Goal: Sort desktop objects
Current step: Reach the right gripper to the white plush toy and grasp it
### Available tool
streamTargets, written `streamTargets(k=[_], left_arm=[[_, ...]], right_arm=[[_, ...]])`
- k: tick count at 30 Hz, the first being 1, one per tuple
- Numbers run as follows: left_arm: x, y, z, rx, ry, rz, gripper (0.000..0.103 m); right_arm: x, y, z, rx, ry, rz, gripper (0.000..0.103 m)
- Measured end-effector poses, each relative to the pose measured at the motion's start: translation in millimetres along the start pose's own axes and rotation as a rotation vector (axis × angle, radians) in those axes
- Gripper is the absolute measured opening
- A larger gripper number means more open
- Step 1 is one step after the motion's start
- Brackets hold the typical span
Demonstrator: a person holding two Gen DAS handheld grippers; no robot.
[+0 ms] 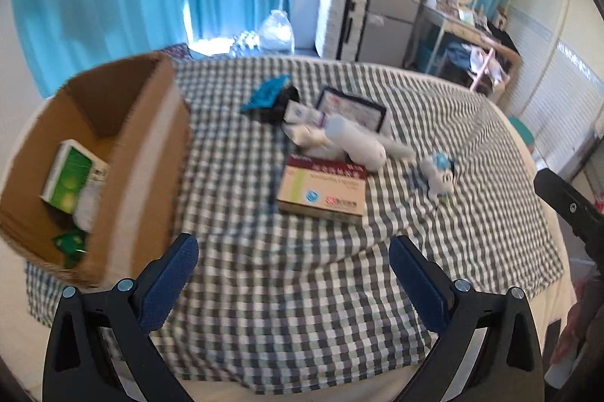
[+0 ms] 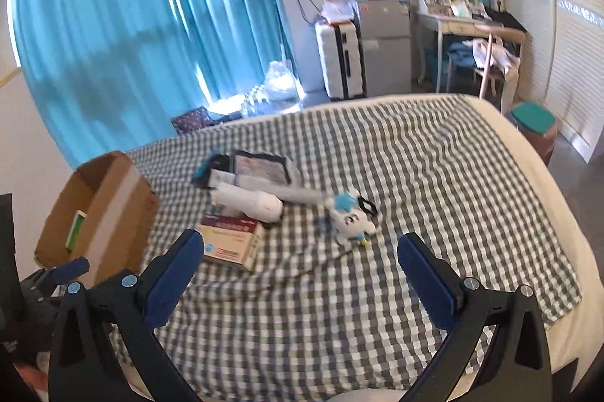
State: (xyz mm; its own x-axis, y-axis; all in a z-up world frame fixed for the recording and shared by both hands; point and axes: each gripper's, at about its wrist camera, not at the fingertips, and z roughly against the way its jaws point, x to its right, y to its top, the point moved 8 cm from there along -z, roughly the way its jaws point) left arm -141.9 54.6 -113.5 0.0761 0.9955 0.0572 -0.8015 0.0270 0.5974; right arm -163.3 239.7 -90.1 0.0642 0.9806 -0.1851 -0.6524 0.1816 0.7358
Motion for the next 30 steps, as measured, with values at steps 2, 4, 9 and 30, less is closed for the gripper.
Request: streamTargets(k=[2, 4, 9, 30], left_arm=[[5, -5, -15, -0.023, 0.009, 0.0, 0.103], [7, -6, -31, -0.044, 0.009, 0.009, 0.103], [14, -4, -71, -0.093, 0.026, 0.017, 0.103], [52, -18, -150, -0.202, 0.001, -0.013, 0.103]], right_arm=[[8, -7, -11, -0.022, 0.002, -0.008, 0.103], [17, -16, -27, -0.052, -0.007, -0.015, 0.103], [39, -25, -62, -0.104, -0.036, -0.033, 0.103], [66, -36, -203, -0.293, -0.017, -0.05, 0.067]])
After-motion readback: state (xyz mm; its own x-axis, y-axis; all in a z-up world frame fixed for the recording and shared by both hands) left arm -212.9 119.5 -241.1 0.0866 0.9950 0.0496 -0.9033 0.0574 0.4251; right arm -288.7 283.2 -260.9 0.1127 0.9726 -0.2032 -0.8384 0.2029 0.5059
